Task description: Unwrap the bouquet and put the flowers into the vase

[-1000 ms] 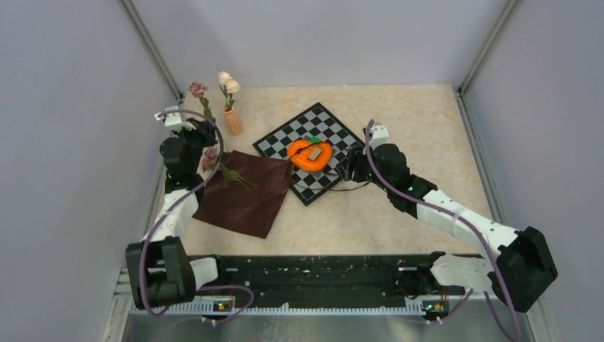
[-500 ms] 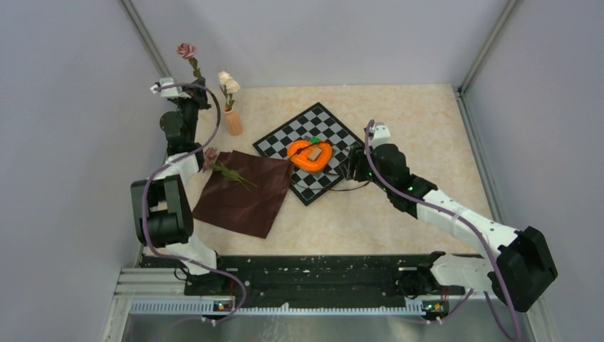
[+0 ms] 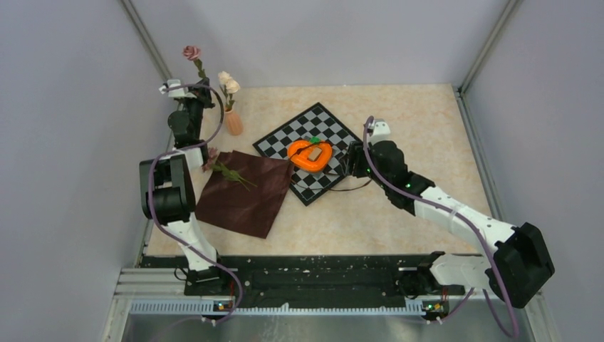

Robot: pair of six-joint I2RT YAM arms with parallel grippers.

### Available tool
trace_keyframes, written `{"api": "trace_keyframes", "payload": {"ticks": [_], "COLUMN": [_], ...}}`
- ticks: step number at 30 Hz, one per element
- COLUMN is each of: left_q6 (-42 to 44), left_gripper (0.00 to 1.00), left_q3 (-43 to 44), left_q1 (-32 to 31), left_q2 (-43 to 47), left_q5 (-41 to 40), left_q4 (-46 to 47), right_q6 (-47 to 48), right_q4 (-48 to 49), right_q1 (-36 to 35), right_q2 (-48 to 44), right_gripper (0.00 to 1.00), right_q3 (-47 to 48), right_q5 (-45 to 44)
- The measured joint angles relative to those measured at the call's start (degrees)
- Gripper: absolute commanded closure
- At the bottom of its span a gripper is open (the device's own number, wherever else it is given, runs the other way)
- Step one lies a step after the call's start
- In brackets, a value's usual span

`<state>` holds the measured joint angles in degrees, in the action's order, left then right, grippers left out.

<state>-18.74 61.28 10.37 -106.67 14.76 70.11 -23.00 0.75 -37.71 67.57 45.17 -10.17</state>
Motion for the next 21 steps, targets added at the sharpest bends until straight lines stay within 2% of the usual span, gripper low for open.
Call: {"api": "trace_keyframes", "payload": {"ticks": [21], "left_q6": [1.84], "left_gripper": [1.0], "left_q3": [5.77], "left_q1": [-1.68], "left_q2": [-7.39], "left_q5": [1.03], "left_q4": [0.92], "right_q6": [0.04], "right_q4": [0.07], "right_q1": [0.0], "right_q2": [2.71], "right_gripper": [0.46], "right_q3": [0.81], "right_q5": [-0.15]}}
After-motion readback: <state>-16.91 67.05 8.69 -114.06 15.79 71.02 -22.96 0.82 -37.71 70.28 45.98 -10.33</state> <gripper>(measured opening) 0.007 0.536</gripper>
